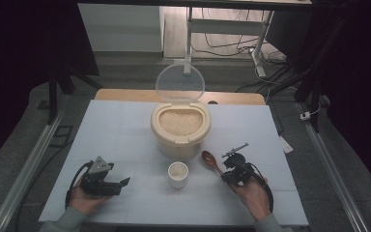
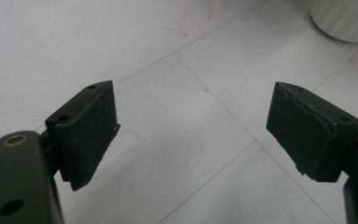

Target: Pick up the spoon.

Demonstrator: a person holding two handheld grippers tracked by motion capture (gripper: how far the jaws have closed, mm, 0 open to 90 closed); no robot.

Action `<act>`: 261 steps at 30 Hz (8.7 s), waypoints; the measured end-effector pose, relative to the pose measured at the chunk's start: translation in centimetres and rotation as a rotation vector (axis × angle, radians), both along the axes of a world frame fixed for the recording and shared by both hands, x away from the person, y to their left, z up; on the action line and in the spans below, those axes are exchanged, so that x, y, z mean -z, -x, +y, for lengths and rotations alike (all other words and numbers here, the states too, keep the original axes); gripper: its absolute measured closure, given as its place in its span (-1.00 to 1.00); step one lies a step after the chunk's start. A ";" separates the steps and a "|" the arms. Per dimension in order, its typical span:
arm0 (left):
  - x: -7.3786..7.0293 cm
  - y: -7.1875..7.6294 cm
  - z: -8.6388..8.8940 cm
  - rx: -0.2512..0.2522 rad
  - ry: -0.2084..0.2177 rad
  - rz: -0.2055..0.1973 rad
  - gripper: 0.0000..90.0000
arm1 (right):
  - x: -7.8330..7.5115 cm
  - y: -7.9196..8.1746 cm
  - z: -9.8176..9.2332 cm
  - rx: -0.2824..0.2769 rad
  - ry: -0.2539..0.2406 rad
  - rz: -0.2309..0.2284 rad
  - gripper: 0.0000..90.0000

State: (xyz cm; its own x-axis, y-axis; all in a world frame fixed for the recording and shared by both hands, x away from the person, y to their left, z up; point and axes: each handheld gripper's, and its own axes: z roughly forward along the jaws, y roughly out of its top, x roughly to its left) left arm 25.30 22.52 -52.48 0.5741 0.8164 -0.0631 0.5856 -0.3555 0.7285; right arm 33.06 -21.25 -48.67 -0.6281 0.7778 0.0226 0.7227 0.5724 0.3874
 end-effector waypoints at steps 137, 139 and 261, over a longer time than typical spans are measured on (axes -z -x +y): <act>-7.2 -2.3 -16.3 0.770 -0.240 0.127 0.74 | -5.7 4.6 9.1 -0.870 -0.159 -0.188 0.71; -7.2 -2.4 -16.1 0.751 -0.231 0.114 0.74 | -6.0 4.4 8.7 -0.837 -0.191 -0.203 0.59; -2.5 0.2 -2.2 0.125 0.100 -0.011 -0.32 | -6.5 2.9 -0.5 -0.133 -1.033 -0.397 0.83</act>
